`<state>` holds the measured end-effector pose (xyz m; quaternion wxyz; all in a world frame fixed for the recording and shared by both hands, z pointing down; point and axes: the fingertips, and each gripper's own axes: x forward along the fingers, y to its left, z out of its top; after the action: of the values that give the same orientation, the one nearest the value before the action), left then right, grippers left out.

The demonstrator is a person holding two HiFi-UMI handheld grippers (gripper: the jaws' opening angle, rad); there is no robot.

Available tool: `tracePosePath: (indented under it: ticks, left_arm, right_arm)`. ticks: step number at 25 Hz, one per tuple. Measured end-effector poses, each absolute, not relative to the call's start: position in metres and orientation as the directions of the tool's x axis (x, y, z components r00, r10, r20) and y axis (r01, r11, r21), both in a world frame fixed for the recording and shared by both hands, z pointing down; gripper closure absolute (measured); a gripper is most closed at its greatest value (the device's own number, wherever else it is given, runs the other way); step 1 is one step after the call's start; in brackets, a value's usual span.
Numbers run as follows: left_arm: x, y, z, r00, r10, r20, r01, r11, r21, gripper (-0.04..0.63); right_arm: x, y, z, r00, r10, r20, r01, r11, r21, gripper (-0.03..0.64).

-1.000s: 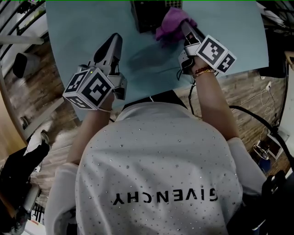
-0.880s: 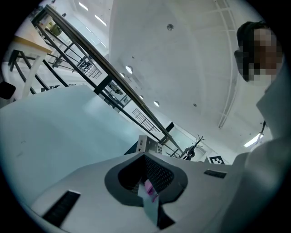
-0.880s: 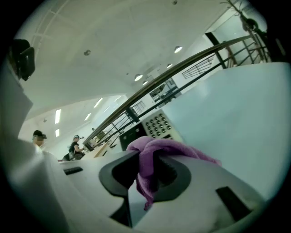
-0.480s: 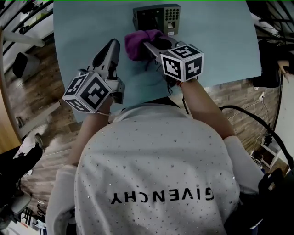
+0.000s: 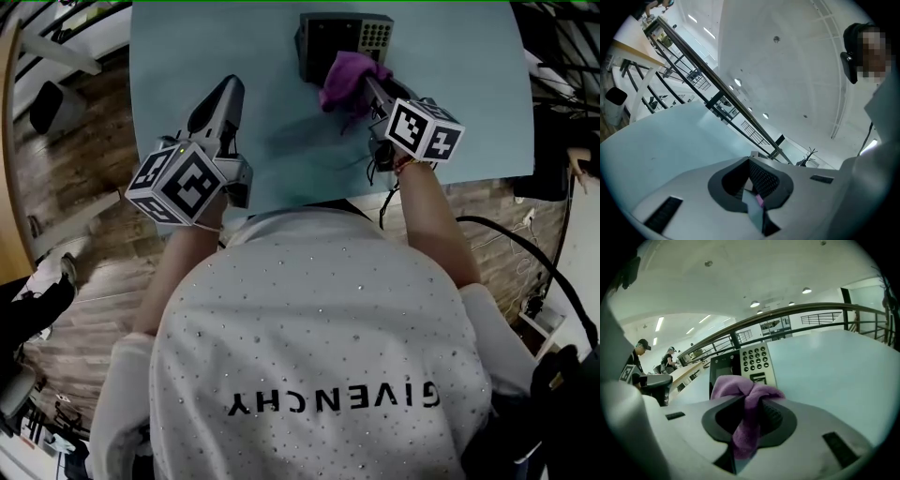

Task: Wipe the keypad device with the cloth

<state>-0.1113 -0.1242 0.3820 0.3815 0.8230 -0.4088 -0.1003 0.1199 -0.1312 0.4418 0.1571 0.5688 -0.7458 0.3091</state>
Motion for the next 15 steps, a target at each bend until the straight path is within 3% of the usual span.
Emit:
tracePosePath:
  ticks: [8,12,15]
  left_arm:
    - [-0.132,-0.125,0.371,0.614,-0.776,0.143,-0.630,-0.373,0.682,0.597]
    - [-0.152,-0.121,0.373,0.565,-0.798,0.211,-0.697,-0.324,0.640,0.595]
    - [-0.159,-0.116,0.360,0.554,-0.813,0.180,-0.690,-0.327,0.645,0.595]
  right_arm:
    - [0.154,-0.125,0.444,-0.117,-0.734,0.669,-0.993,0.095,-0.069,0.545]
    - [0.084,-0.131,0.421,-0.382,-0.667,0.640,-0.924,0.286,-0.253,0.546]
    - [0.032,-0.137,0.399,-0.520,-0.596,0.612,-0.848,0.443,-0.290,0.546]
